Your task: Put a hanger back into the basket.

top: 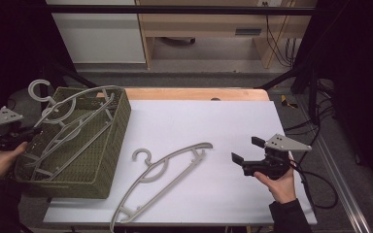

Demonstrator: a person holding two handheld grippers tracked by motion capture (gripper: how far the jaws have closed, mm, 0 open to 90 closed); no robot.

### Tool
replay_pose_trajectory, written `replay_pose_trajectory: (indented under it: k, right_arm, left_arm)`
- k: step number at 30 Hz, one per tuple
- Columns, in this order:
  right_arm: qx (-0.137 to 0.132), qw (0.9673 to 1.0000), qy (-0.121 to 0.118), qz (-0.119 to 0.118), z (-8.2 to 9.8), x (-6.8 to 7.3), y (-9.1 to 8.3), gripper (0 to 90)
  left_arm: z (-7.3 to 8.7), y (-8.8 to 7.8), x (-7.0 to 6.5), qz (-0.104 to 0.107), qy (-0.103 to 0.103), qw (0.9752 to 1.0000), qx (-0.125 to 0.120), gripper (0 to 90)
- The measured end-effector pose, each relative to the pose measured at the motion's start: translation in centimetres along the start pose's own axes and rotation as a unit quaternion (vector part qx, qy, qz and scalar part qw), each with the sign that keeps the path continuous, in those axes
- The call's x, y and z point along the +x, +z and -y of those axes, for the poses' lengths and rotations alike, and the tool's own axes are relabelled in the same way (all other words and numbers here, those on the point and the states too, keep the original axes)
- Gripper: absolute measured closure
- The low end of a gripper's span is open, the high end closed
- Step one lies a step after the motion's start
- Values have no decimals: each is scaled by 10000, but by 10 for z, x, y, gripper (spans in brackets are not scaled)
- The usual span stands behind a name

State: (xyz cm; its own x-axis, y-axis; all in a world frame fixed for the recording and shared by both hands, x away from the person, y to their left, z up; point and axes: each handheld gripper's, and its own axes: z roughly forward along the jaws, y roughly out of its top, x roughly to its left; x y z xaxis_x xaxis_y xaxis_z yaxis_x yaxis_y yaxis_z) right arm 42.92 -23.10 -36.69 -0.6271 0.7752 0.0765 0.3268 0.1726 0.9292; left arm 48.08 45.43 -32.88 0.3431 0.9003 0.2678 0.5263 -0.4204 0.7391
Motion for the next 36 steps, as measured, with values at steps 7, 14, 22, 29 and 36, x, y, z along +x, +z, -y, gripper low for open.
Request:
replay_pose_trajectory:
  k: [7, 14, 22, 29, 36]
  right_arm:
    - [34, 10000, -5, -21, 0, 1, 2, 79]
    - [67, 10000, -4, -32, 0, 2, 2, 78]
    - [94, 9999, -44, -48, 1, 2, 3, 78]
    - [126, 9999, -41, -57, 0, 2, 4, 78]
    - [159, 9998, -54, -57, 0, 3, 6, 78]
  left_arm:
    - [10, 11, -1, 130, -34, 9994, 321, 815]
    - [10, 31, -19, 301, -99, 9972, 671, 811]
    - [17, 51, -24, 344, -408, 9913, 1200, 808]
    - [18, 52, -23, 203, -441, 9885, 1436, 753]
    - [11, 34, -25, 213, -466, 9956, 789, 610]
